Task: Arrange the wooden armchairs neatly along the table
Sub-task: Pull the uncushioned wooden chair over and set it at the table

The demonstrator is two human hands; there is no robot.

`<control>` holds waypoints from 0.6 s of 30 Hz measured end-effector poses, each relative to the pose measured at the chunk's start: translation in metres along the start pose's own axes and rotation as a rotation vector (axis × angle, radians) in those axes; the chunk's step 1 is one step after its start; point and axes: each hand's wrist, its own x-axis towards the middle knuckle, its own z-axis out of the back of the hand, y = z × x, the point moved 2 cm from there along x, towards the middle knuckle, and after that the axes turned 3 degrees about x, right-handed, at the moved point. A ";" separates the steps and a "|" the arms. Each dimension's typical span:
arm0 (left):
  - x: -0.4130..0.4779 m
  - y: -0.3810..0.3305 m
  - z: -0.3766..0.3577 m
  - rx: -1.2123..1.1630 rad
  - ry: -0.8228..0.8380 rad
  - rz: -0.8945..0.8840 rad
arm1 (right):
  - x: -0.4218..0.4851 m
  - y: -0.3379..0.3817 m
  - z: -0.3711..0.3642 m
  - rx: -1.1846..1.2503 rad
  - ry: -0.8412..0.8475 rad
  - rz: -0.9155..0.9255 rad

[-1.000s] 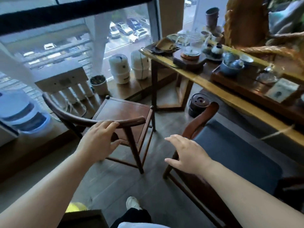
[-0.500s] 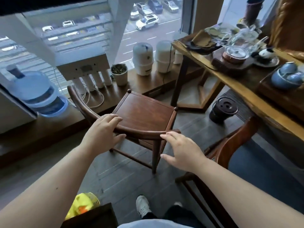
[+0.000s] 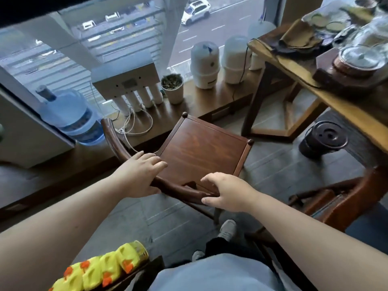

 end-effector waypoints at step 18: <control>0.031 0.069 -0.041 0.005 0.218 -0.288 | 0.095 0.018 -0.028 0.382 0.296 -0.265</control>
